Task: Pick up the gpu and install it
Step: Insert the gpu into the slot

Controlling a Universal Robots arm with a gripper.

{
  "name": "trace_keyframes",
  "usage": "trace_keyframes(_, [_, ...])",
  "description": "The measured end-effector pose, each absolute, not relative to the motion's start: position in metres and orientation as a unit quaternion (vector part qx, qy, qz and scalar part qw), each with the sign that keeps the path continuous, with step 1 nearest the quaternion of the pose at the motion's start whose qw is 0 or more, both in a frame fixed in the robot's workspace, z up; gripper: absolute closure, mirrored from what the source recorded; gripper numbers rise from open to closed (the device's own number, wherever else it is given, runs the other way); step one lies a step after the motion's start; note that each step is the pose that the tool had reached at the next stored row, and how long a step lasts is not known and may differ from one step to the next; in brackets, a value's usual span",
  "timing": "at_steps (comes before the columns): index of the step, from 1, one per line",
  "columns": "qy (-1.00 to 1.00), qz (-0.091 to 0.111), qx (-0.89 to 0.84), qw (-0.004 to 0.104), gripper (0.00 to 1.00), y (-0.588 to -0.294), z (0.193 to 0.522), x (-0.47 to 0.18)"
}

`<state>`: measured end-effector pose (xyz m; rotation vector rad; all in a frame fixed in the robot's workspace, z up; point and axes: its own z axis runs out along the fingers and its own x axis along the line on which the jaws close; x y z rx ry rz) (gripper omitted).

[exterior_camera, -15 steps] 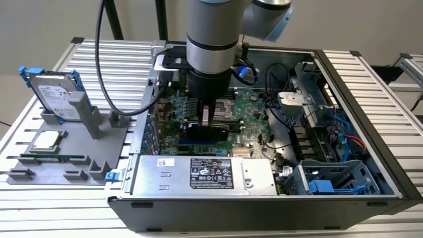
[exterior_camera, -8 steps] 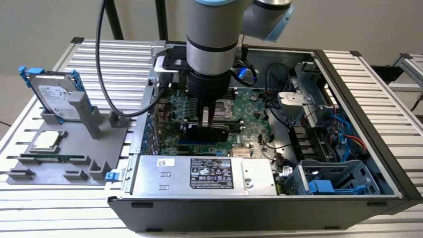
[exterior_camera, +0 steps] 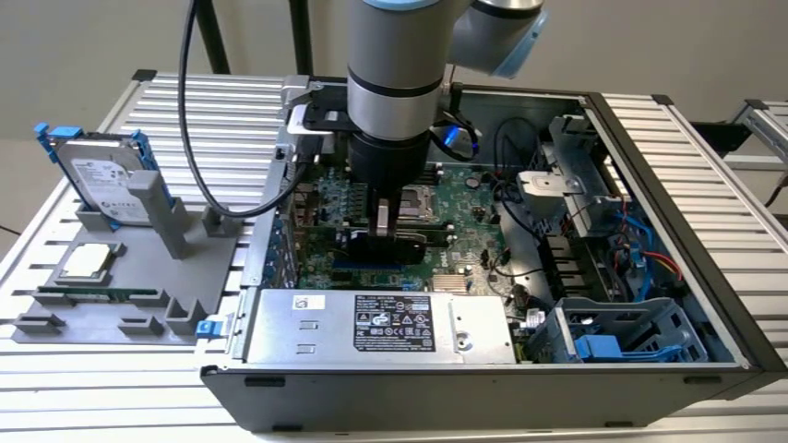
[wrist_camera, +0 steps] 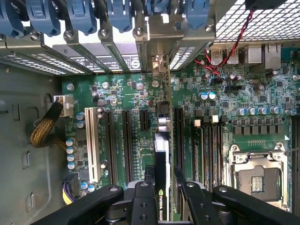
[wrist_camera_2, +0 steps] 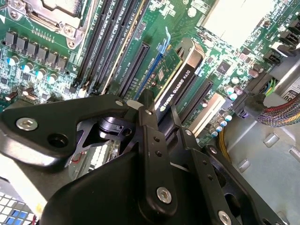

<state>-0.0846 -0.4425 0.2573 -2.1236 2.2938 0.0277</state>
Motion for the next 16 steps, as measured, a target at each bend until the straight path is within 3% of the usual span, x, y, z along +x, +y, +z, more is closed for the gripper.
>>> trace_keyframes(16, [0.732, 0.009, -0.681, 0.008, 1.00, -0.4450, 0.2589, -0.0840])
